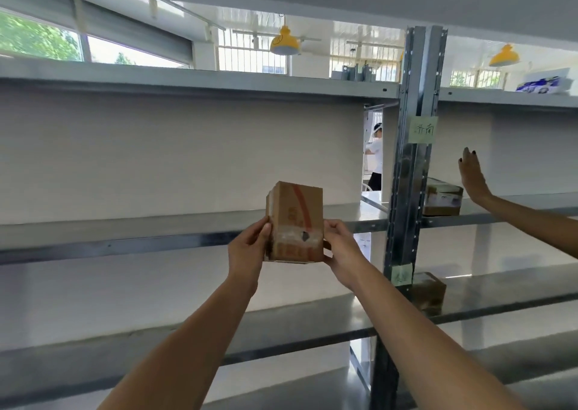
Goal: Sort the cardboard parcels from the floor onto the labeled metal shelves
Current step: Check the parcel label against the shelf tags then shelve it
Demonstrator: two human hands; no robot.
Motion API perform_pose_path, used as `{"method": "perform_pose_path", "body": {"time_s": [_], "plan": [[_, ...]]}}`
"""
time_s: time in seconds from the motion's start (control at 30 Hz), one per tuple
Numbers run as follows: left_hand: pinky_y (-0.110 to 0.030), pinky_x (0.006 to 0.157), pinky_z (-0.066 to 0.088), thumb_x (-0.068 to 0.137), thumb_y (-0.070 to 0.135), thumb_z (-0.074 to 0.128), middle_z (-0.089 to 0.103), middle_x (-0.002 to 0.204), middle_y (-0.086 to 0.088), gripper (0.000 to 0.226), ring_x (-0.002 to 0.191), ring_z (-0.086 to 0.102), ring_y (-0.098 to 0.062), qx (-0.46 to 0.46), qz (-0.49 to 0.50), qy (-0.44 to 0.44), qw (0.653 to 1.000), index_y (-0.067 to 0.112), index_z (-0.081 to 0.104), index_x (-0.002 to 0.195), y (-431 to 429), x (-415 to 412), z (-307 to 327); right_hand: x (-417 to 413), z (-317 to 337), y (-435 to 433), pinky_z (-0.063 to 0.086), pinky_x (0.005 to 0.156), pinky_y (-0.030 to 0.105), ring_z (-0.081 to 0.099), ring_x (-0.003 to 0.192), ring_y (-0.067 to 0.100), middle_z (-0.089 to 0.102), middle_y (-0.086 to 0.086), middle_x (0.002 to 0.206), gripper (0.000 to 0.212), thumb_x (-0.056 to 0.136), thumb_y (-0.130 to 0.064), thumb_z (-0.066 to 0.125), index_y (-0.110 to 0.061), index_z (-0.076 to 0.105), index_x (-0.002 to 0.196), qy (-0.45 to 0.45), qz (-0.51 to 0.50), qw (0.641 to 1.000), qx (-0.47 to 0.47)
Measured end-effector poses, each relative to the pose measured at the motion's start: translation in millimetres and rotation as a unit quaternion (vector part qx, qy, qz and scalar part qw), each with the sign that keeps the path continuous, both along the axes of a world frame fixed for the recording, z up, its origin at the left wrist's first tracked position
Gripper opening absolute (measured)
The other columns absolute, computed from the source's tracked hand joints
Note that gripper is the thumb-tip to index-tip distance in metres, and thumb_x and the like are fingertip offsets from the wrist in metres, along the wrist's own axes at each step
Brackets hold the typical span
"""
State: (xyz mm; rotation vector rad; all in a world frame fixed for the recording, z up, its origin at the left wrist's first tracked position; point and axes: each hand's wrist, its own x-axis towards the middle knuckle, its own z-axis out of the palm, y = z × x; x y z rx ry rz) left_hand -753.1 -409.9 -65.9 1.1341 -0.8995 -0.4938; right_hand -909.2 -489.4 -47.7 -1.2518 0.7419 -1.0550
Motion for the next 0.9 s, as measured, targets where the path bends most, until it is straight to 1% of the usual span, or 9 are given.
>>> {"method": "perform_pose_path", "body": {"time_s": [0.1,0.23,0.37,0.47,0.53,0.63,0.7,0.77,0.9], "plan": [[-0.001,0.065,0.048,0.105,0.025,0.049,0.073,0.114,0.002,0.030,0.102,0.065,-0.002,0.030,0.021,-0.039,0.999,0.021,0.069,0.127,7,0,-2,4,6,5,0.051,0.074,0.032,0.064,0.086,0.016,0.068,0.004,0.100,0.026,0.104,-0.033,0.046,-0.012,0.053,0.118,0.015,0.017,1.000,0.005],[-0.006,0.065,0.051,0.106,0.028,0.046,0.068,0.115,-0.009,0.032,0.096,0.067,-0.014,0.039,0.047,-0.076,0.995,0.025,0.072,0.124,3,7,-4,4,8,7,0.051,0.071,0.030,0.064,0.083,0.016,0.067,0.004,0.096,0.031,0.105,-0.033,0.042,-0.007,0.051,0.121,0.039,0.035,0.999,0.012],[-0.025,0.079,0.059,0.104,0.038,0.048,0.072,0.107,-0.004,0.031,0.097,0.071,-0.017,0.052,0.019,-0.062,0.997,0.026,0.075,0.115,5,0,0,4,12,1,0.055,0.076,0.030,0.065,0.091,0.019,0.068,0.014,0.112,0.035,0.104,-0.037,0.044,-0.007,0.054,0.119,0.060,-0.007,0.998,-0.019],[-0.016,0.065,0.056,0.102,0.035,0.053,0.075,0.104,-0.002,0.025,0.087,0.072,-0.012,0.046,0.007,-0.007,0.999,0.025,0.071,0.116,10,-7,-2,6,11,-1,0.054,0.072,0.028,0.065,0.090,0.020,0.068,0.015,0.115,0.036,0.103,-0.040,0.046,-0.008,0.058,0.110,0.076,-0.035,0.996,-0.022],[-0.016,0.066,0.056,0.101,0.035,0.055,0.075,0.106,-0.003,0.028,0.091,0.072,-0.014,0.046,0.012,0.019,0.999,0.023,0.069,0.121,12,-11,-6,7,9,-2,0.052,0.075,0.032,0.063,0.089,0.022,0.068,0.019,0.115,0.036,0.101,-0.043,0.048,-0.009,0.059,0.101,0.080,-0.048,0.995,-0.020],[-0.020,0.074,0.058,0.102,0.034,0.054,0.074,0.112,-0.004,0.034,0.099,0.071,-0.016,0.043,0.014,0.033,0.998,0.020,0.067,0.129,15,-17,-9,9,7,2,0.052,0.080,0.035,0.062,0.084,0.020,0.070,0.017,0.104,0.045,0.098,-0.051,0.049,-0.008,0.062,0.097,0.092,-0.061,0.994,-0.019],[-0.030,0.091,0.057,0.103,0.033,0.052,0.072,0.119,-0.002,0.034,0.103,0.069,-0.013,0.038,0.014,0.042,0.998,0.022,0.065,0.133,14,-18,-9,8,10,3,0.048,0.070,0.028,0.061,0.080,0.017,0.066,0.006,0.087,0.049,0.094,-0.058,0.050,-0.011,0.060,0.088,0.122,-0.080,0.988,-0.053],[-0.041,0.106,0.049,0.104,0.031,0.051,0.071,0.120,0.002,0.034,0.107,0.066,-0.012,0.039,0.015,0.063,0.997,0.023,0.065,0.134,13,-19,-6,6,14,5,0.041,0.061,0.023,0.059,0.076,0.013,0.063,0.000,0.081,0.048,0.092,-0.060,0.051,-0.013,0.059,0.087,0.143,-0.101,0.979,-0.099],[-0.044,0.114,0.042,0.101,0.029,0.057,0.068,0.128,-0.001,0.035,0.120,0.062,-0.019,0.036,0.013,0.069,0.997,0.025,0.063,0.135,17,-16,-4,5,19,8,0.041,0.061,0.024,0.056,0.072,0.014,0.061,0.000,0.078,0.045,0.095,-0.058,0.050,-0.017,0.058,0.077,0.163,-0.098,0.972,-0.135]]}}
